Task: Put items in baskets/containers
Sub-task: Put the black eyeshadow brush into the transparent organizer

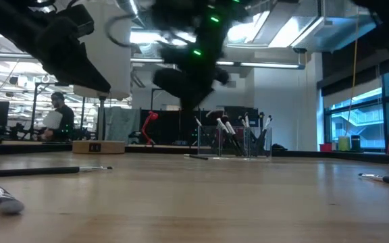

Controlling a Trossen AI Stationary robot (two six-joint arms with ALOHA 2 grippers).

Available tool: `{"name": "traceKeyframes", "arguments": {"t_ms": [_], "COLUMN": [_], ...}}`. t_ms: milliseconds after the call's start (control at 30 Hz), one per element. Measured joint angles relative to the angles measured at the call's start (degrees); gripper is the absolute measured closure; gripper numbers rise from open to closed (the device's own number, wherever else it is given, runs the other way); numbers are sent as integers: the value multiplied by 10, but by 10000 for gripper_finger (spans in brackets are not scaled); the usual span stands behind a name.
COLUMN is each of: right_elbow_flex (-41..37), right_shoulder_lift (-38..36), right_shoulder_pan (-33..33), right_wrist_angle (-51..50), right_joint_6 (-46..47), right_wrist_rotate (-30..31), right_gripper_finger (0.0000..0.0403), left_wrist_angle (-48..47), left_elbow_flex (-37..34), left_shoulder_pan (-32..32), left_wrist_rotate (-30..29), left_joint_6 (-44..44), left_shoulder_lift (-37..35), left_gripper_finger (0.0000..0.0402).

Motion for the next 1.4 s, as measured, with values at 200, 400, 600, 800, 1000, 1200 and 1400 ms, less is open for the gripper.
{"name": "traceKeyframes", "arguments": {"t_ms": [200,400,600,800,1000,1200,1400], "right_elbow_flex": [-260,-340,-342,-341,-341,-341,-331], "right_shoulder_lift": [-112,-95,-83,-84,-84,-84,-88], "right_shoulder_pan": [-42,-96,-98,-88,-81,-42,-17], "right_wrist_angle": [305,442,406,403,401,396,347], "right_joint_6": [104,140,135,136,137,119,201], "right_wrist_rotate": [-67,-168,-106,-90,-81,-49,27], "right_gripper_finger": [345,345,345,345,345,329,308], "left_wrist_angle": [3,31,51,40,41,46,46], "left_elbow_flex": [0,0,0,0,0,0,0], "left_shoulder_pan": [-13,-1,21,29,29,29,29], "left_wrist_rotate": [-48,-76,-60,-52,-38,-38,-33], "left_joint_6": [-9,10,50,62,66,62,61], "left_shoulder_lift": [0,0,0,0,0,0,0], "left_gripper_finger": [341,341,341,341,341,341,341]}}
